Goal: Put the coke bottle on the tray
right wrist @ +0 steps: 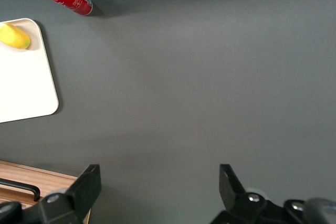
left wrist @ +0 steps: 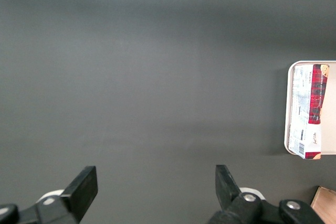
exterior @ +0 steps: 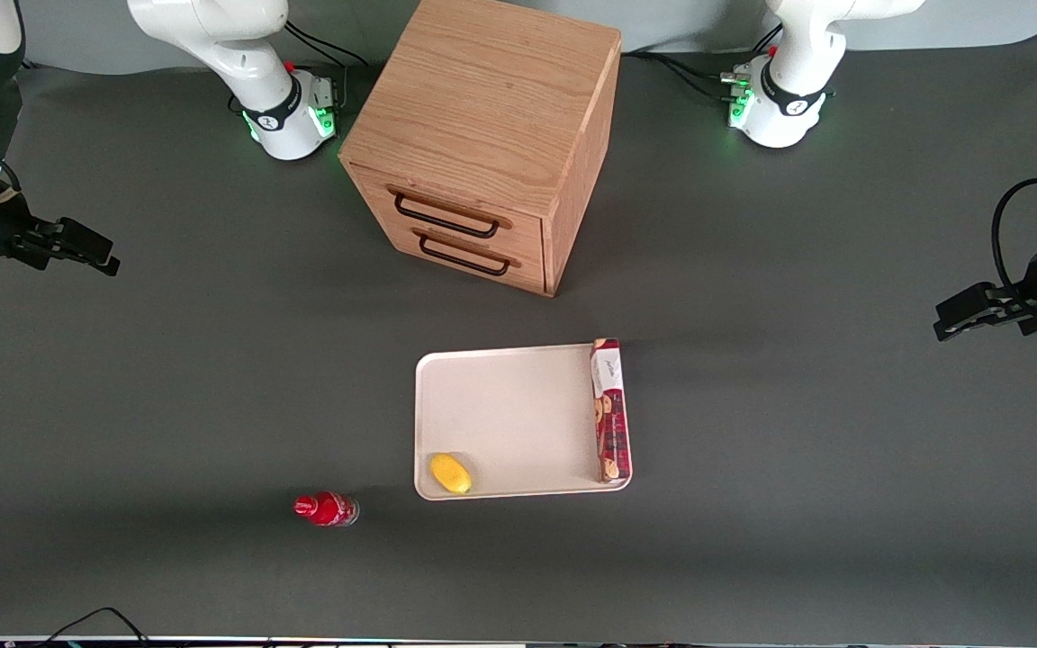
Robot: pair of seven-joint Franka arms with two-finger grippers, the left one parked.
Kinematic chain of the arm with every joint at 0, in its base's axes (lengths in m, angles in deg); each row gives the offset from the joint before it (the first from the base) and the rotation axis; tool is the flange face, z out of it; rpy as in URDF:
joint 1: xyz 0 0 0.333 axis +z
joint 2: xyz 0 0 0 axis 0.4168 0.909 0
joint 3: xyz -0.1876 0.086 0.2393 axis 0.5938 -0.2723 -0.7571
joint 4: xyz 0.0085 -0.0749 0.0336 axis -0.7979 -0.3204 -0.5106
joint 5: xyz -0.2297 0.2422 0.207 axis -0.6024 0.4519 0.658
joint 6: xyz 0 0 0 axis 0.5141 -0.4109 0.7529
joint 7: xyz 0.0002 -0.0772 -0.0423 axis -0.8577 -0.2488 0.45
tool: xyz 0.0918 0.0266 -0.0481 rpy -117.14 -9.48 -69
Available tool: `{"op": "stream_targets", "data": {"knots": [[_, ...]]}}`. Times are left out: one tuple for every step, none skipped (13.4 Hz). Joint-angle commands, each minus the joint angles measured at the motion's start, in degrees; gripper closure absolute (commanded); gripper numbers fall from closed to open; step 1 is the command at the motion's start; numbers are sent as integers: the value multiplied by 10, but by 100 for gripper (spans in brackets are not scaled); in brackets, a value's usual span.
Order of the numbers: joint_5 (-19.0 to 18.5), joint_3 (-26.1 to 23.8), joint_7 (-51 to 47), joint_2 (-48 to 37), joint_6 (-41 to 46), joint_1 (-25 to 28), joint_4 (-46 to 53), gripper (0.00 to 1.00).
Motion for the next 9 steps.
{"op": "stream_targets", "data": {"knots": [[-10, 1, 4, -9, -1, -1, 1, 0], [-6, 1, 0, -6, -1, -1, 7, 0], [-5, 1, 5, -5, 0, -4, 8, 0], [-5, 0, 8, -5, 0, -9, 8, 0], [-6, -2, 8, -5, 0, -10, 9, 0], [-5, -3, 8, -5, 1, -10, 8, 0], [-5, -3, 9, -4, 9, -11, 9, 0], [-5, -3, 10, -3, 10, -11, 9, 0], [-5, -3, 10, -3, 11, -11, 9, 0]]}}
